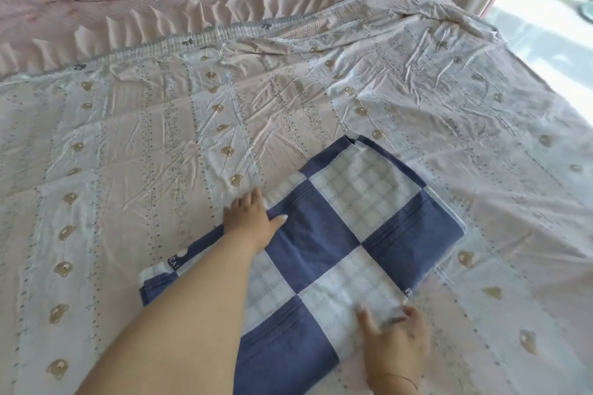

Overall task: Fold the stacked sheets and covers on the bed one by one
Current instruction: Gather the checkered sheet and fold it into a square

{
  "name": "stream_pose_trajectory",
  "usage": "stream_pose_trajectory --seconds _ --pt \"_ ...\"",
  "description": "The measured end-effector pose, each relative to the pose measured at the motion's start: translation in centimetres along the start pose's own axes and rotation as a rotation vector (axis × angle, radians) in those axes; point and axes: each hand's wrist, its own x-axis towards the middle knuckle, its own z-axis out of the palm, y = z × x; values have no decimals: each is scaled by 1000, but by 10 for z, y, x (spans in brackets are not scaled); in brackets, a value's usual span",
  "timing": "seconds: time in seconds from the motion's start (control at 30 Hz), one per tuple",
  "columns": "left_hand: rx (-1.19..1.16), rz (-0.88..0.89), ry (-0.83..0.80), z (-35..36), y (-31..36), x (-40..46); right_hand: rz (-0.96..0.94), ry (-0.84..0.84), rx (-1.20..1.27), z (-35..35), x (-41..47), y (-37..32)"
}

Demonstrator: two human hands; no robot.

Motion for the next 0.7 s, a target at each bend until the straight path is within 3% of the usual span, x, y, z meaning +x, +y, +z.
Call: stream_pose_trajectory --seconds 0.1,0.27,0.43,0.6,0.7 --pt "-239 -47 -26 -10 3 19 235 -150 390 15 1 1" --pt "-684 -51 -367 -32 3 19 456 -414 738 23 -1 -5" --pt "-1050 -37 -618 -70 -8 -12 176 -437 834 -30 0 -32" --pt "-1356 74 -651 -105 -33 -48 -105 -672 868 -97 5 -94" --pt "-1503 99 -606 -125 -45 -64 -189 -685 825 -118 19 -139"
